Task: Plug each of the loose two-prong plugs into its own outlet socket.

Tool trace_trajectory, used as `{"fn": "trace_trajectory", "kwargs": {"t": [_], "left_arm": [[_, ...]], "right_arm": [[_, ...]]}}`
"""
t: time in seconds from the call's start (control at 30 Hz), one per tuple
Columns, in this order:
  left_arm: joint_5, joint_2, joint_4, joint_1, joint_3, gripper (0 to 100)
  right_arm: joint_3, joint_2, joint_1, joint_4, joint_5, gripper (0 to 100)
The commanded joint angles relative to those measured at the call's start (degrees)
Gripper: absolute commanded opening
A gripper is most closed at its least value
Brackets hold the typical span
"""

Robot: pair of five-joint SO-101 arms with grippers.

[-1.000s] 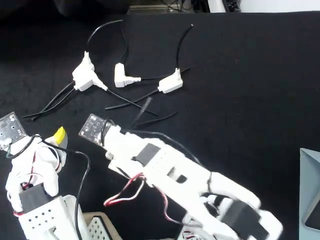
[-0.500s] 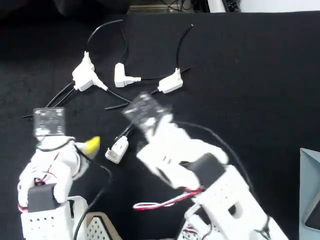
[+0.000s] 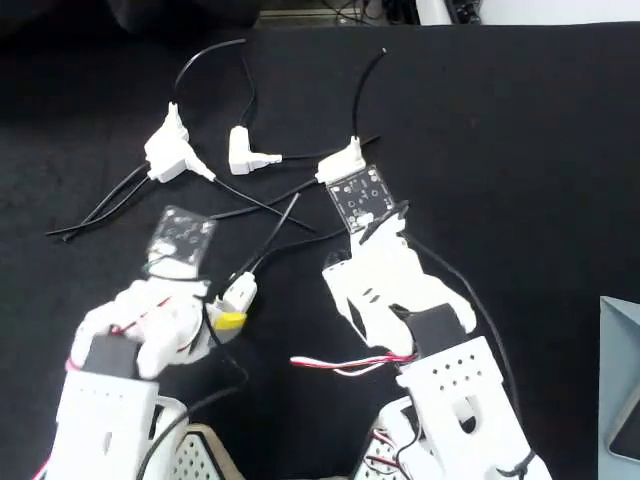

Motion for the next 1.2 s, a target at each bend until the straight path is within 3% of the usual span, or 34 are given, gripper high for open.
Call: {"fn": "trace_trajectory", "kwargs": {"t": [0.0,0.13,0.27,0.57,0.73,0.97,1.17], "left_arm": [[0.0,13.7,-10.4,0.7,-2.5,34],[0.1,24.6,-20.1,1.0,-2.4,34],[0.0,33.4,-27.5,1.9,-2.6,26],[-0.4,40.8,-29.3,3.6,-10.7,9],[-0.5,42.4,-29.4,3.0,-18.0,9],[-0.5,53.5,-29.4,-4.7,-30.6,10],[1.0,60.0,-22.6,-6.4,-37.4,31]], "right_arm": [[0.0,-0.9,0.7,-1.2,-0.5,1.2],[0.0,-0.9,0.7,-1.1,-0.5,1.2],[0.0,-0.9,0.7,-1.0,-0.5,1.2],[1.1,-0.9,0.6,-1.3,-0.5,1.2],[1.1,-0.9,0.5,-1.3,-0.5,1.2],[1.2,-0.9,0.5,-1.3,-0.5,1.2],[1.5,-0.9,0.4,-1.3,-0.3,1.3]]}}
